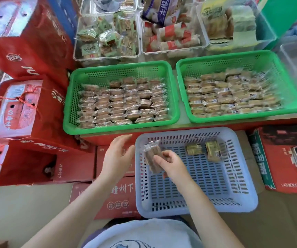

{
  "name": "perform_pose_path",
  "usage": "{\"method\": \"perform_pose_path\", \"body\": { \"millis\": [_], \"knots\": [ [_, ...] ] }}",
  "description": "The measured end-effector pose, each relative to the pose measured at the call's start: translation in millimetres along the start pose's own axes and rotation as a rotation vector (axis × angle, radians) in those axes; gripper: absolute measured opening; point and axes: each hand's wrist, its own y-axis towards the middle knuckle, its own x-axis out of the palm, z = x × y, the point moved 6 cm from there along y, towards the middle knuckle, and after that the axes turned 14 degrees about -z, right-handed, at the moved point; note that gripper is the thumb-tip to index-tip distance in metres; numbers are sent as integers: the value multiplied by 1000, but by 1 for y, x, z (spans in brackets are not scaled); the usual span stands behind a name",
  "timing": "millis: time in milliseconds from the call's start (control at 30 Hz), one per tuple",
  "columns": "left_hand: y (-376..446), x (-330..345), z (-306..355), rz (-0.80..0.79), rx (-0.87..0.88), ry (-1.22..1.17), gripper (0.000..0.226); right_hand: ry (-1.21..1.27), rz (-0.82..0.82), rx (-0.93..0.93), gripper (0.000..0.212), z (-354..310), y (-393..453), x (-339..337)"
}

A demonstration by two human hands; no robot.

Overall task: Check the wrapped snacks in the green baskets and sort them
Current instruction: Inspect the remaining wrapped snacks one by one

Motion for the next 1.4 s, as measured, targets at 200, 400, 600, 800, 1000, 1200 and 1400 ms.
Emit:
{"method": "perform_pose_path", "body": {
  "millis": [200,400,600,800,1000,1200,1400],
  "knots": [
    [52,12,-46,-27,14,803,95,163,136,215,34,49,52,-21],
    [56,15,-56,-43,33,803,104,341,103,220,26,74,105,1],
    [58,12,-59,-108,51,814,101,346,195,277,27,79,104,5],
    [58,-21,-53,-97,153,738,83,84,248,127,14,-4,65,26],
    [40,-83,-125,-32,65,831,99,-235,148,-195,13,-137,73,102],
    [34,-118,-152,0,48,781,101,-683,5,-204,16,-183,147,179],
    [33,-120,-155,-75,61,697,93,-957,65,0,22,-165,190,188]
  ]
}}
